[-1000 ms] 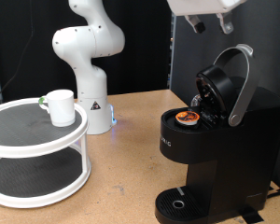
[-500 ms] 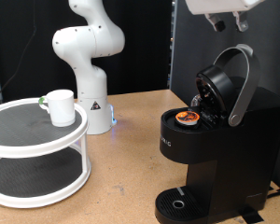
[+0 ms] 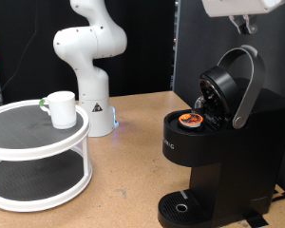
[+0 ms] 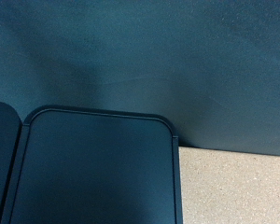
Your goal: Make a cup of coffee with the keurig machine
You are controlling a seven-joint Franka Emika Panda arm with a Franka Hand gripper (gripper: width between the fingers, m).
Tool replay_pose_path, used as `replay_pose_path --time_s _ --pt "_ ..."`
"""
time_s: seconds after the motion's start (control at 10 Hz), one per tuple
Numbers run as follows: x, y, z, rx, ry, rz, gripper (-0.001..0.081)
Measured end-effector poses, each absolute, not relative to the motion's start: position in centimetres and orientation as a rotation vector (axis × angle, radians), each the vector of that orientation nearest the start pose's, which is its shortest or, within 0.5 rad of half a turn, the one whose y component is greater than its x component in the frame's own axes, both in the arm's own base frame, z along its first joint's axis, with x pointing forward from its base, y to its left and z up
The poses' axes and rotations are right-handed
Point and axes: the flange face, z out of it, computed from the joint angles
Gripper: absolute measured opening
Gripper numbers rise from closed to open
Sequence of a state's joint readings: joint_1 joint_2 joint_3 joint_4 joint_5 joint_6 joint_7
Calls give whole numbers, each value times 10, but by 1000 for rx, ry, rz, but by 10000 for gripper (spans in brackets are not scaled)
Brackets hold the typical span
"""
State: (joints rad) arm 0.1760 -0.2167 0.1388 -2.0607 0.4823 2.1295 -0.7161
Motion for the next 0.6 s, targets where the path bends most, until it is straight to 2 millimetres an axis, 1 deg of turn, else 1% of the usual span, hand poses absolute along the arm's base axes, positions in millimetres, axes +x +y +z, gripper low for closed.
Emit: replay_pose_path --time_s 0.1,0.2,0.3,0.6 --pt "489 191 555 -2531 -1107 -485 68" --pt "490 195 549 -2551 -1095 -470 68" --pt "494 199 543 -2569 -1078 -461 14" --pt "506 206 533 -2590 -1047 -458 2"
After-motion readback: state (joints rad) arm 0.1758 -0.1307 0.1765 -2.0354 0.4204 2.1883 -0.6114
